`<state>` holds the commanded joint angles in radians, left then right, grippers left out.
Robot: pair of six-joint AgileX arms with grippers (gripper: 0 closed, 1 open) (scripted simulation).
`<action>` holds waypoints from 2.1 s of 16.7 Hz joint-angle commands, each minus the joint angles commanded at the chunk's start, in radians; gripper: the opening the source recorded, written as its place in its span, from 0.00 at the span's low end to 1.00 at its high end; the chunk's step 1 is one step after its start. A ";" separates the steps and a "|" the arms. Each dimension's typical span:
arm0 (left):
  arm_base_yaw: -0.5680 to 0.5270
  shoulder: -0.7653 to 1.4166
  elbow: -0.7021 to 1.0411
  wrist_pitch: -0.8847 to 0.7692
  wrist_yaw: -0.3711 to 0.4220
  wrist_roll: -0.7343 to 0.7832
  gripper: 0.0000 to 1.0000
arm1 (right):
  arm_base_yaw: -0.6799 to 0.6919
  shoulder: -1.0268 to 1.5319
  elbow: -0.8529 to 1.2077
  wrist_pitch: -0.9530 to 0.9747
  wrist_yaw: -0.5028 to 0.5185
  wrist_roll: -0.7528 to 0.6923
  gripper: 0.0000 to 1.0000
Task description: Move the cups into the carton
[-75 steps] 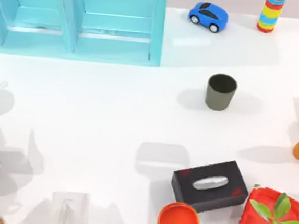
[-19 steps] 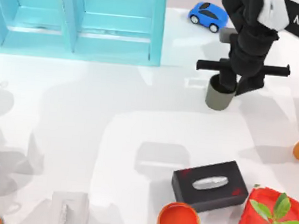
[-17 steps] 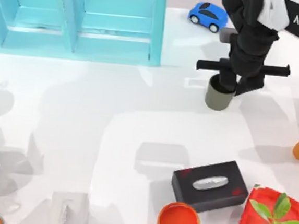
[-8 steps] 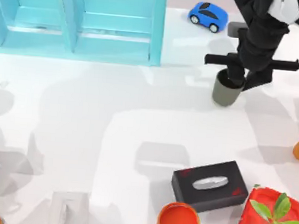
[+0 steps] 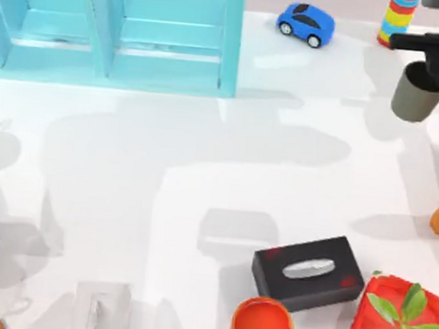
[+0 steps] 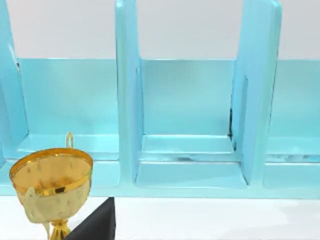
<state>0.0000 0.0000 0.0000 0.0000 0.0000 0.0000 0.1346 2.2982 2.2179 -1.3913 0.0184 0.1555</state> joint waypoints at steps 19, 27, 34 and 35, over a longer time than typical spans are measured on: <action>0.000 0.000 0.000 0.000 0.000 0.000 1.00 | -0.660 -0.481 -0.544 0.057 -0.018 -0.668 0.00; 0.000 0.000 0.000 0.000 0.000 0.000 1.00 | -0.656 -0.481 -0.615 0.127 -0.017 -0.660 0.00; 0.000 0.000 0.000 0.000 0.000 0.000 1.00 | -0.639 -0.477 -0.795 0.312 -0.016 -0.647 0.00; 0.000 0.000 0.000 0.000 0.000 0.000 1.00 | -0.639 -0.477 -0.795 0.312 -0.016 -0.647 0.00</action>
<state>0.0000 0.0000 0.0000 0.0000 0.0000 0.0000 -0.5044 1.8209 1.4227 -1.0797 0.0027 -0.4912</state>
